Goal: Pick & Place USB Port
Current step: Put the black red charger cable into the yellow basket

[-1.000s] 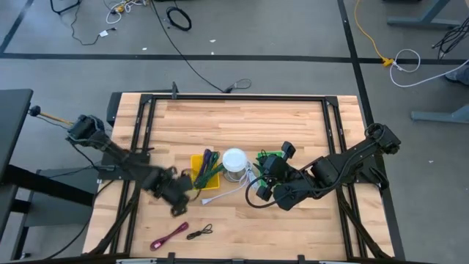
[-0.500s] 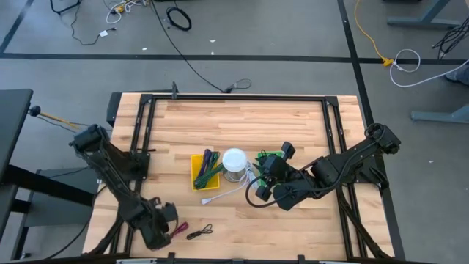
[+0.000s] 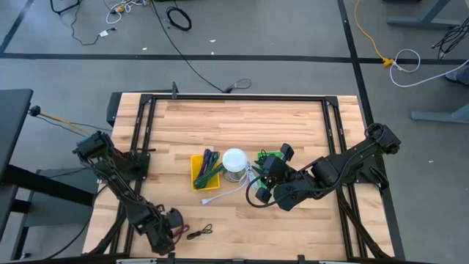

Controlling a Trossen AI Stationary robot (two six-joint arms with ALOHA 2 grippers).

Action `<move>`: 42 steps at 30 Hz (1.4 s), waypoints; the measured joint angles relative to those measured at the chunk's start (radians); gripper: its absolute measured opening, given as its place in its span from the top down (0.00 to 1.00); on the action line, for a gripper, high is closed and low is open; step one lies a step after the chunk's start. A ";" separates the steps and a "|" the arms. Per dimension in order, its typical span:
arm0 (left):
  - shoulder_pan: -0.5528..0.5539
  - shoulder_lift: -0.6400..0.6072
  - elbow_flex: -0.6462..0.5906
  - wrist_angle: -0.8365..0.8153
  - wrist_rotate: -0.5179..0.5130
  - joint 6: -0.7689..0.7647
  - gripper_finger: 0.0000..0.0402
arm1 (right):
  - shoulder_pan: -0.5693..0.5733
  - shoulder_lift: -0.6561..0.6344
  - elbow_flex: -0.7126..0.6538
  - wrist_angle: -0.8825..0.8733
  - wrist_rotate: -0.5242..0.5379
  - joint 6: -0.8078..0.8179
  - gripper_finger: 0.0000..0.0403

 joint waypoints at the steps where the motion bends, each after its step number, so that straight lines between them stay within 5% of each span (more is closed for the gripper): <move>1: 0.000 0.000 0.000 0.017 0.000 0.001 0.77 | 0.000 0.000 0.000 0.000 0.000 0.000 0.81; 22: 0.009 0.109 0.006 0.074 0.080 0.033 0.77 | 0.000 0.000 0.000 0.001 0.000 -0.001 0.81; 28: 0.029 0.102 0.004 0.061 0.079 0.108 0.94 | 0.000 0.000 0.000 0.002 0.000 0.001 0.81; 42: 0.032 -0.081 -0.003 -0.175 -0.237 0.094 0.94 | 0.000 0.001 0.000 0.004 0.000 0.007 0.81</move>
